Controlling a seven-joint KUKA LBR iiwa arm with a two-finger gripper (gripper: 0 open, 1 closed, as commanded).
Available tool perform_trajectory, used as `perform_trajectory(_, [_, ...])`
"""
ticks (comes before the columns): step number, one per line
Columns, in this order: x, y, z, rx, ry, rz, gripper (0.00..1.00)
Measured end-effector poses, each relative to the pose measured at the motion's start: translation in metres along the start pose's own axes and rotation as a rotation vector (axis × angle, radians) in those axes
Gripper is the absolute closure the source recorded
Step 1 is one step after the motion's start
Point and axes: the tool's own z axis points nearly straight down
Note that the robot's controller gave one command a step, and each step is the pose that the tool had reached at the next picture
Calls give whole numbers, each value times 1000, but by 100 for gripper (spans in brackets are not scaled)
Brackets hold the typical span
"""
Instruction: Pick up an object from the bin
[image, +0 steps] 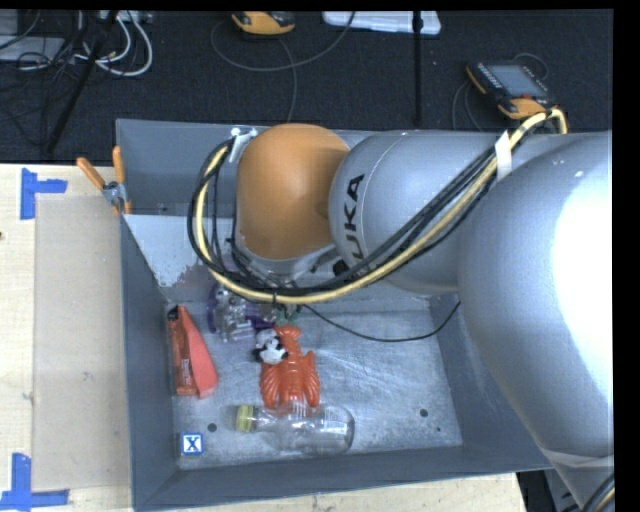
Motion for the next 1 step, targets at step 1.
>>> perform_trajectory(1, [0,-7,-42,3,8,2,100])
